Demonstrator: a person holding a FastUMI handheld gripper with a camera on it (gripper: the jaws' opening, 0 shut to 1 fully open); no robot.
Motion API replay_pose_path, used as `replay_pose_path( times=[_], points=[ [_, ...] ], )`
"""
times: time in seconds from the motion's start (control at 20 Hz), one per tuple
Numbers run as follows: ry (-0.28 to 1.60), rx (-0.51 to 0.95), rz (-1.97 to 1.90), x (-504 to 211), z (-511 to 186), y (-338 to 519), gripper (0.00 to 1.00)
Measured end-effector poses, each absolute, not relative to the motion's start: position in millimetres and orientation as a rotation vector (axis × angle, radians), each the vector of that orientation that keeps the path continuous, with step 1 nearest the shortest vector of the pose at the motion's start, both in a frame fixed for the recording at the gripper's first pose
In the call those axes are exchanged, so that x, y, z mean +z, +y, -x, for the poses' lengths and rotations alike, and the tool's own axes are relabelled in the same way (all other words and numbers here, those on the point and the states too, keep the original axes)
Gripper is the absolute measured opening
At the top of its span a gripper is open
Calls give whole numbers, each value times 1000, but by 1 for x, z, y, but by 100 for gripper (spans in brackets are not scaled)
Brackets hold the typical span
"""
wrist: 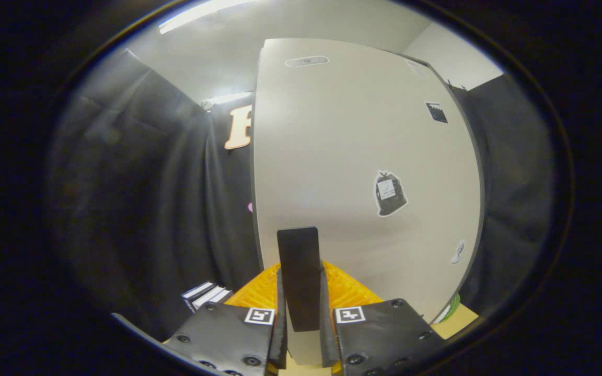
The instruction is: Open the shoe cabinet door, grab the shoes and put them into the shoe cabinet, then close the shoe cabinet door.
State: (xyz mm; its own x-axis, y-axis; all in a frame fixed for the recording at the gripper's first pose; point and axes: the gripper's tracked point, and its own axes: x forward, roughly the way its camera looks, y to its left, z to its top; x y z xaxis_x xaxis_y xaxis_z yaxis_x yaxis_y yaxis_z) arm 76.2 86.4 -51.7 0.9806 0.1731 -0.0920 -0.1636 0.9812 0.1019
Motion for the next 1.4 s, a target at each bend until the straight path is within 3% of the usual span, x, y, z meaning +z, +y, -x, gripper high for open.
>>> replay_pose_path(
  times=[0.15, 0.7, 1.0, 1.4],
  points=[
    [117, 239, -79, -49, -60, 81, 13],
    [153, 425, -98, -36, 21, 5, 14],
    [152, 344, -110, -29, 58, -60, 13],
    [134, 100, -22, -23, 79, -147, 10]
  ],
)
